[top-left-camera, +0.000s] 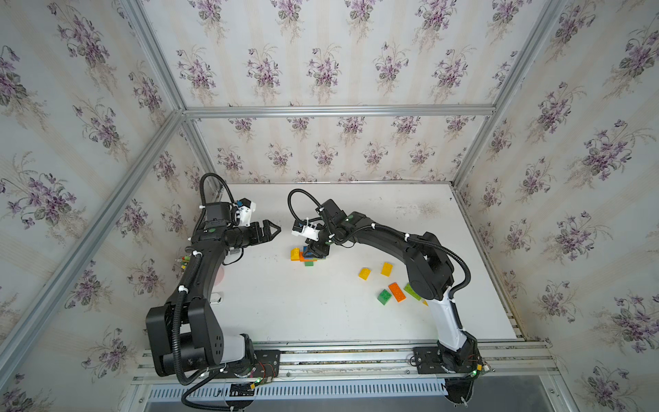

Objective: Assemble a fork with lego
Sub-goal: Adjust the lego brick at the center of the board.

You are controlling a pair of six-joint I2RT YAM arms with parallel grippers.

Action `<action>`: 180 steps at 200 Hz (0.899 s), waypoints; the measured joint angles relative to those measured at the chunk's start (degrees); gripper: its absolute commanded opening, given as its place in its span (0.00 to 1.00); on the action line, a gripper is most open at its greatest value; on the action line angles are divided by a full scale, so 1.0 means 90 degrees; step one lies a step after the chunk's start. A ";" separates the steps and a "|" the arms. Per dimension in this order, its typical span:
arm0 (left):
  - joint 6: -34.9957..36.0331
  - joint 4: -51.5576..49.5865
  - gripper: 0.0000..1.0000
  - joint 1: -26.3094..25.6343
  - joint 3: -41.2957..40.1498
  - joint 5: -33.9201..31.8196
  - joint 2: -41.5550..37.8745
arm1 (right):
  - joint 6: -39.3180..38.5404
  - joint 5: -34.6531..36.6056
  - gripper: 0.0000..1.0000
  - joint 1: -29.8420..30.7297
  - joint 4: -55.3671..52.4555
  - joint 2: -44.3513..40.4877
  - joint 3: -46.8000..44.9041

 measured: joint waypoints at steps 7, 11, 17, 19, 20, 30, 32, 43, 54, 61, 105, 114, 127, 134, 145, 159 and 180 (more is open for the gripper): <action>0.0000 -0.0017 1.00 0.0024 -0.0019 0.0000 0.0002 | 0.0002 0.0005 0.45 0.0015 -0.0044 0.0017 0.0032; 0.0000 -0.0034 1.00 0.0041 -0.0027 0.0000 0.0002 | 0.0002 0.0010 0.43 0.0017 -0.0066 0.0027 0.0046; 0.0000 -0.0041 1.00 0.0063 -0.0044 0.0007 0.0002 | 0.0007 0.0019 0.40 0.0019 -0.0100 0.0032 0.0061; 0.0000 -0.0041 1.00 0.0070 -0.0046 0.0010 0.0002 | 0.0007 0.0019 0.40 0.0017 -0.0107 0.0032 0.0068; 0.0000 -0.0044 1.00 0.0080 -0.0051 0.0015 0.0002 | 0.0007 0.0019 0.39 0.0017 -0.0112 0.0032 0.0070; 0.0000 -0.0044 1.00 0.0109 -0.0070 0.0046 0.0015 | 0.0024 0.0022 0.37 0.0017 -0.0146 0.0032 0.0090; 0.0000 -0.0046 1.00 0.0119 -0.0073 0.0053 0.0019 | 0.0027 0.0024 0.37 0.0017 -0.0153 0.0032 0.0095; 0.0002 -0.0053 1.00 0.0141 -0.0080 0.0075 0.0044 | 0.0046 0.0032 0.34 0.0017 -0.0175 0.0034 0.0112; 0.0005 -0.0068 1.00 0.0168 -0.0085 0.0097 0.0061 | 0.0070 0.0032 0.32 0.0019 -0.0194 0.0036 0.0117; 0.0007 -0.0078 1.00 0.0172 -0.0092 0.0102 0.0061 | 0.0090 0.0032 0.30 0.0019 -0.0194 0.0036 0.0117; 0.0032 -0.0112 1.00 0.0270 -0.0197 0.0189 -0.0063 | 0.0279 -0.0041 0.26 0.0007 -0.0386 0.0136 0.0318; 0.0046 -0.0114 1.00 0.0296 -0.0219 0.0199 -0.0085 | 0.0325 -0.0141 0.26 -0.0024 -0.0461 0.0163 0.0374; 0.0049 -0.0134 1.00 0.0313 -0.0250 0.0245 -0.0097 | 0.0447 -0.0330 0.26 -0.0058 -0.0568 0.0177 0.0418; 0.0049 -0.0141 1.00 0.0330 -0.0270 0.0265 -0.0104 | 0.0481 -0.0442 0.26 -0.0083 -0.0627 0.0175 0.0437; 0.0049 -0.0158 1.00 0.0374 -0.0294 0.0296 -0.0119 | 0.0583 -0.0673 0.26 -0.0129 -0.0673 0.0172 0.0454; 0.0053 -0.0182 1.00 0.0420 -0.0306 0.0340 -0.0153 | 0.0668 -0.0993 0.26 -0.0182 -0.0692 0.0168 0.0457; 0.0070 -0.0194 1.00 0.0498 -0.0318 0.0379 -0.0211 | 0.0789 -0.1477 0.26 -0.0228 -0.0787 0.0177 0.0464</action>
